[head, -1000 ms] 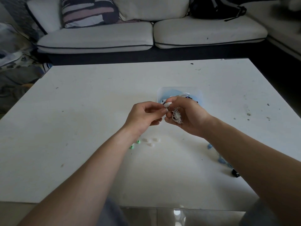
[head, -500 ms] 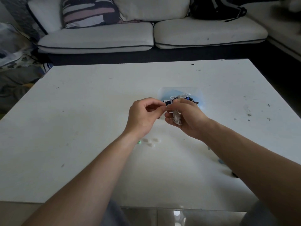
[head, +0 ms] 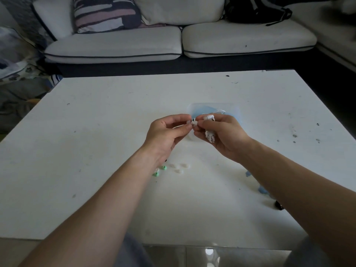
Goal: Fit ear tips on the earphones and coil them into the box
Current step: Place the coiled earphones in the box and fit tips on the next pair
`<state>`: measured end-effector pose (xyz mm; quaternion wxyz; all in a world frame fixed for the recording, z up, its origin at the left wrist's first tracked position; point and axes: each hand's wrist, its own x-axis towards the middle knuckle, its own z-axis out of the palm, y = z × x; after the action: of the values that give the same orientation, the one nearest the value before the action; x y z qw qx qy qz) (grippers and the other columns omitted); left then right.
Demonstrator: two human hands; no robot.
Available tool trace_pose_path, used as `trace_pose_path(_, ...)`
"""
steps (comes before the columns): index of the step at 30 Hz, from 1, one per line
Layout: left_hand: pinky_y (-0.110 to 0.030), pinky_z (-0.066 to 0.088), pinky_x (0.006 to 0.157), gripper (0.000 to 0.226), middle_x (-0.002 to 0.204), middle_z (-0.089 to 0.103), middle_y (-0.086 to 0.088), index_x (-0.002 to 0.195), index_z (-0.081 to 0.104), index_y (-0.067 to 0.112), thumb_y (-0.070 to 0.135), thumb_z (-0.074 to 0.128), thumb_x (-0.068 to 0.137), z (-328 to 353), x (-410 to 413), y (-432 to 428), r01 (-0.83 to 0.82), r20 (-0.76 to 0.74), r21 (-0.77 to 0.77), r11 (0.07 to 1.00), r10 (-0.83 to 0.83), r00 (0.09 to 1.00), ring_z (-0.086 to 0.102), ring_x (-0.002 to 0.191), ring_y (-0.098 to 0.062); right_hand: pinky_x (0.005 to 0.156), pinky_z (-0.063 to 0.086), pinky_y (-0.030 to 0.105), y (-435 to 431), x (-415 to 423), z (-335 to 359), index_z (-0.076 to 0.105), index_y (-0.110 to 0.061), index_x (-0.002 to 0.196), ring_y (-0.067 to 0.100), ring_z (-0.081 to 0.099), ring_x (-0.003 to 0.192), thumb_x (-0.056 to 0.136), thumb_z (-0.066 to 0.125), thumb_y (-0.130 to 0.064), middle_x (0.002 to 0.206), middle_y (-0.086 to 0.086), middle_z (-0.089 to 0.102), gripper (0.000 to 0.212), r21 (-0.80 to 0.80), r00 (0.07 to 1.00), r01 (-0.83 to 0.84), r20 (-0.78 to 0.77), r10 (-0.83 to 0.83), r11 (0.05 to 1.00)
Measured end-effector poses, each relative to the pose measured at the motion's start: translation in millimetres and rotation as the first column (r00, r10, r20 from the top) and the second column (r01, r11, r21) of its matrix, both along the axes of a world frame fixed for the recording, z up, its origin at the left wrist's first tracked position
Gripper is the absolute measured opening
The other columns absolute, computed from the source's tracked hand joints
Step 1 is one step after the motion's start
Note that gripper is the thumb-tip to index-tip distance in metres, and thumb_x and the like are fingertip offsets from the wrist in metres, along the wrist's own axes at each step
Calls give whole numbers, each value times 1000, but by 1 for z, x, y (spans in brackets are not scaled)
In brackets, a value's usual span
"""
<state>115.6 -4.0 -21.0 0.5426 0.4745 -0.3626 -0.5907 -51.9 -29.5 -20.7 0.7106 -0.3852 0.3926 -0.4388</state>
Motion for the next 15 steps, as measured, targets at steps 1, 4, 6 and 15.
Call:
trace_pose_path(1, -21, 55, 79, 22, 89, 75, -9, 97, 72, 4, -11, 67, 82, 0, 0, 0, 13, -34, 12, 1000, -13, 999, 72, 86, -17, 76, 59, 28, 0, 0, 0, 65, 4, 97, 18, 70, 78, 93, 58, 6, 83, 13, 68, 8, -8, 1000, 7, -4, -7, 1000)
trace_pose_path(4, -21, 56, 82, 22, 92, 75, -11, 99, 72, 2, -12, 59, 88, 0, 1, -2, 30, -100, 30, 999, -27, 995, 72, 90, -18, 80, 59, 31, 0, -1, 0, 64, 7, 102, 26, 72, 90, 93, 59, 7, 94, 21, 72, 10, -28, 1000, 24, -16, -25, 999)
trace_pose_path(6, -21, 56, 83, 22, 92, 74, -11, 100, 71, 1, -12, 55, 91, -1, 2, -2, 25, -101, 34, 999, -22, 995, 72, 90, -18, 84, 59, 35, 0, -2, 0, 65, 5, 99, 29, 71, 93, 91, 61, 7, 99, 25, 70, 9, -44, 999, 37, -31, -39, 998)
trace_pose_path(15, -19, 57, 76, 19, 87, 75, -10, 97, 71, 2, -10, 57, 91, 1, 1, -1, 12, -97, 44, 999, -8, 995, 73, 84, -18, 75, 55, 33, 0, -3, -1, 67, 4, 100, 26, 65, 76, 89, 67, 3, 80, 15, 67, 11, -103, 993, 0, -118, -12, 995)
